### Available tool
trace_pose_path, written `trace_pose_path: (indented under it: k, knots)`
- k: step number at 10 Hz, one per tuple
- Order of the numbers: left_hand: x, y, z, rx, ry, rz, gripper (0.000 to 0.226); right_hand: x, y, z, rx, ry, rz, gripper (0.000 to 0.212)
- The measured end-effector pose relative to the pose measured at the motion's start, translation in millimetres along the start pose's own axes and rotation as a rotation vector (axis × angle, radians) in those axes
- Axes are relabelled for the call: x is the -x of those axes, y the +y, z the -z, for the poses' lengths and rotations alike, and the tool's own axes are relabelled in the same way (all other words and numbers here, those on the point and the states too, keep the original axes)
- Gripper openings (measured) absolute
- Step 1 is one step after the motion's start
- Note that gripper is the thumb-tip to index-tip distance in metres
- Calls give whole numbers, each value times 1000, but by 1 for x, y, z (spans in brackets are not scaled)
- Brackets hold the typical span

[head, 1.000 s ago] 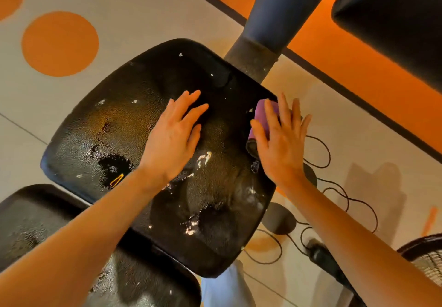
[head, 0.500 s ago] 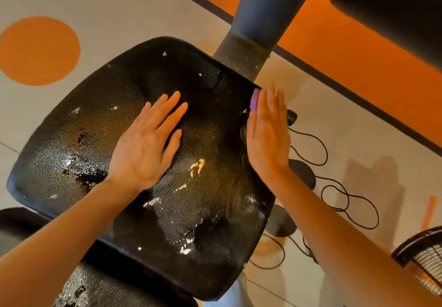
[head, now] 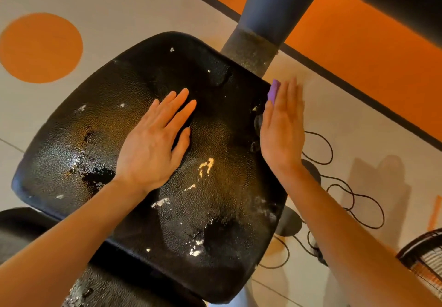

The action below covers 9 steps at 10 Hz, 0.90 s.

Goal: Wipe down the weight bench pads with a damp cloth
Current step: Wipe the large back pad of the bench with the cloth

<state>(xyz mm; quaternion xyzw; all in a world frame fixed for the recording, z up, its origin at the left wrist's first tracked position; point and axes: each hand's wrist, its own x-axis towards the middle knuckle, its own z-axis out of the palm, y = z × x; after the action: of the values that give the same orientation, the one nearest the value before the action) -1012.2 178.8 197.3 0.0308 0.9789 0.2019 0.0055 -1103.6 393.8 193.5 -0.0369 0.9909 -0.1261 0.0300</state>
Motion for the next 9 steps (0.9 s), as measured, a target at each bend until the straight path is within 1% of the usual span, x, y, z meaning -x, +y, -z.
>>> trace_pose_path:
  k: [1,2,3,4,5,6,7,8,9]
  knots:
    - [0,-1,2,4,-2,6,50,83,6,11,30,-90,182,50]
    - [0,0,2,6,-13,8,51,50,16,9,18,-81,218,51]
    - [0,0,1,14,-5,13,50,-26,3,0,-15,-51,9,51]
    - [-1,0,1,13,-8,15,50,10,-7,-1,9,6,56,50]
    - [-1,0,2,18,-12,23,50,72,0,7,-6,-92,253,50]
    - [-1,1,1,30,-8,23,50,11,0,4,-9,-65,217,47]
    - [-1,1,1,33,-2,22,50,-47,-15,-4,-25,-22,24,49]
    - [-1,2,3,31,-9,27,50,20,-23,-4,3,-69,207,49]
    - [-2,2,3,24,-17,34,51,69,-12,5,16,-176,401,51]
